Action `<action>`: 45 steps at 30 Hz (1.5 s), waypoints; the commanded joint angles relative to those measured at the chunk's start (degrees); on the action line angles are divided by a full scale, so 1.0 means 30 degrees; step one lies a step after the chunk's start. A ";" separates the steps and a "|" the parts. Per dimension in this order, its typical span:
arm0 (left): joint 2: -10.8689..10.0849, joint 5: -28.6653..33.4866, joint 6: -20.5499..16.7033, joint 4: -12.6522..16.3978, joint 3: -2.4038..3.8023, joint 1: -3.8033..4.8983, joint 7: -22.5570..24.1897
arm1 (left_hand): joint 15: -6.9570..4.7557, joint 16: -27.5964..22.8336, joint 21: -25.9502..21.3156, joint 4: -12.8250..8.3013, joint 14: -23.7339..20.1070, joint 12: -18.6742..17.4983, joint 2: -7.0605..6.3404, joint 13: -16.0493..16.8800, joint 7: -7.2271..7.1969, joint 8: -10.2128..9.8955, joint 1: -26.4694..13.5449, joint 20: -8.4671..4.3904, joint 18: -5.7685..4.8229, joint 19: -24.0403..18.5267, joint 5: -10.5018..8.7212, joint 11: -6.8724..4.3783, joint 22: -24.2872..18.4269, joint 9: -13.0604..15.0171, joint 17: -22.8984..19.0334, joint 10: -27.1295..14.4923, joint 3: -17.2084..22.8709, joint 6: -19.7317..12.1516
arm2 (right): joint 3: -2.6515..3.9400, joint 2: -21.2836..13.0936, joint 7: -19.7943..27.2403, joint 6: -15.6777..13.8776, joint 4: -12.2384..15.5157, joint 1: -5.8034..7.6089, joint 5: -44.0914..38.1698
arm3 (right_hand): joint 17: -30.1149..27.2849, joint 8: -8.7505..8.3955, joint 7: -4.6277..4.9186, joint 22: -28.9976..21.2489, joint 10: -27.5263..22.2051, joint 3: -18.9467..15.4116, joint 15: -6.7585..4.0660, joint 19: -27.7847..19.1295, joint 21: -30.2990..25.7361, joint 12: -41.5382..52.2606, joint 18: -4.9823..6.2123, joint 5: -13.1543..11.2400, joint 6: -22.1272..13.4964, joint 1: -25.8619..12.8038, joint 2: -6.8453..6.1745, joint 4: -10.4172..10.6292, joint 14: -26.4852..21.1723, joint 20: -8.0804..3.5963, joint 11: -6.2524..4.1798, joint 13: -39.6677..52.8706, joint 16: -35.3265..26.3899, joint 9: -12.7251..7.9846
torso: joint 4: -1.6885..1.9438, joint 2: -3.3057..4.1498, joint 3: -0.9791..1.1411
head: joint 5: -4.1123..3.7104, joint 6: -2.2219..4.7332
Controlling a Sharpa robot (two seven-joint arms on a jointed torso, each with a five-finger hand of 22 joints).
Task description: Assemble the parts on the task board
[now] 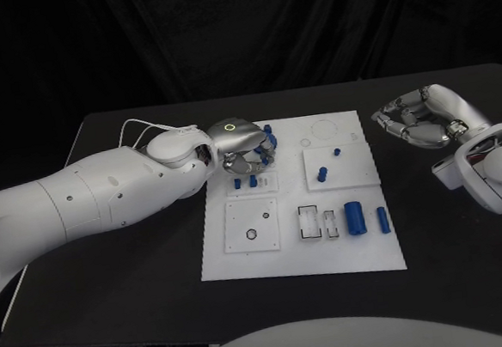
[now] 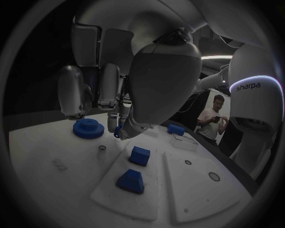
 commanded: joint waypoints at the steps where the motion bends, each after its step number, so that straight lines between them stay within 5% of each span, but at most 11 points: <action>1: -0.0336 -0.0093 -0.0996 0.0627 0.0036 0.0449 0.0085 | -0.0077 0.0079 0.0158 -0.0117 0.0385 0.0076 0.0063 0.0063 0.0063 -0.0125 -0.0042 0.0003 0.0024 0.0114 -0.0023 -0.0125 0.3358 -0.0031 0.0718 0.0321 0.0004 0.0064 | 0.0014 -0.0059 -0.0250 0.0035 0.0050 -0.0042 0.0043 | 0.2312 0.0122 -0.0036 0.3068 0.0101 0.0031 -0.0145 0.0098 0.0068 0.0063 0.0088 0.0074 -0.0024 0.0027 0.0065 -0.0102 0.1296 0.0015 -0.0050 0.1382 -0.0039 0.0016 | 0.0008 -0.0001 0.0010 | -0.0021 -0.0036; 7: -0.1171 -0.0093 0.0183 0.1749 0.0033 0.1232 -0.0495 | -0.0028 0.0055 0.0275 -0.0125 0.0366 -0.0082 -0.0017 -0.0011 0.0126 -0.0327 -0.0266 0.0032 -0.0012 0.0169 -0.0268 -0.0066 0.3424 -0.0108 0.0638 0.0183 0.0076 -0.0128 | 0.0014 -0.0014 -0.0320 0.0080 0.0004 -0.0040 0.0091 | 0.2297 0.0121 -0.0034 0.3073 0.0096 0.0030 -0.0146 0.0104 0.0079 0.0059 0.0086 0.0073 -0.0032 0.0017 0.0060 -0.0104 0.1293 0.0014 -0.0048 0.1374 -0.0050 0.0016 | 0.0027 -0.0032 0.0031 | 0.0005 -0.0057; 14: -0.1642 -0.0093 0.1540 0.2277 0.0028 0.1438 -0.1023 | 0.0026 0.0028 0.0213 -0.0128 0.0327 -0.0256 -0.0038 -0.0072 0.0158 -0.0420 -0.0436 0.0074 -0.0005 0.0137 -0.0504 0.0009 0.3427 -0.0138 0.0552 -0.0098 0.0139 -0.0164 | 0.0014 0.0063 -0.0311 0.0139 -0.0046 -0.0040 0.0119 | 0.2277 0.0102 -0.0024 0.3070 0.0079 0.0031 -0.0145 0.0099 0.0061 0.0045 0.0089 0.0073 -0.0075 -0.0001 0.0051 -0.0106 0.1288 0.0013 -0.0044 0.1350 -0.0066 0.0008 | 0.0058 -0.0003 0.0011 | -0.0026 -0.0008; 36: -0.1510 -0.0093 0.2353 0.1318 0.0023 0.0609 -0.1464 | 0.0057 -0.0047 0.0088 -0.0085 0.0231 -0.0143 0.0033 -0.0002 0.0159 -0.0461 -0.0668 0.0125 0.0019 0.0072 -0.0856 0.0017 0.3415 -0.0133 0.0334 0.0031 0.0141 -0.0125 | 0.0013 0.0159 -0.0372 0.0424 -0.0072 -0.0046 0.0133 | 0.2264 0.0091 -0.0019 0.3068 0.0085 0.0043 -0.0143 0.0096 0.0050 0.0050 0.0091 0.0075 -0.0103 -0.0010 0.0063 -0.0108 0.1285 0.0013 -0.0040 0.1356 -0.0077 0.0004 | 0.0033 0.0014 -0.0050 | -0.0020 -0.0087; 45: -0.1294 -0.0093 0.2576 0.0885 0.0023 0.0374 -0.1508 | 0.0082 -0.0172 -0.0200 -0.0104 0.0097 -0.0183 0.0014 0.0004 0.0145 -0.0438 -0.0722 0.0138 0.0082 -0.0071 -0.0929 0.0037 0.3335 -0.0113 0.0046 -0.0102 0.0130 -0.0048 | 0.0013 0.0209 -0.0392 0.0508 -0.0091 -0.0046 0.0133 | 0.2264 0.0091 -0.0019 0.3068 0.0085 0.0043 -0.0143 0.0096 0.0050 0.0050 0.0091 0.0075 -0.0103 -0.0010 0.0063 -0.0108 0.1285 0.0013 -0.0040 0.1356 -0.0077 0.0004 | 0.0006 0.0002 0.0008 | 0.0003 -0.0147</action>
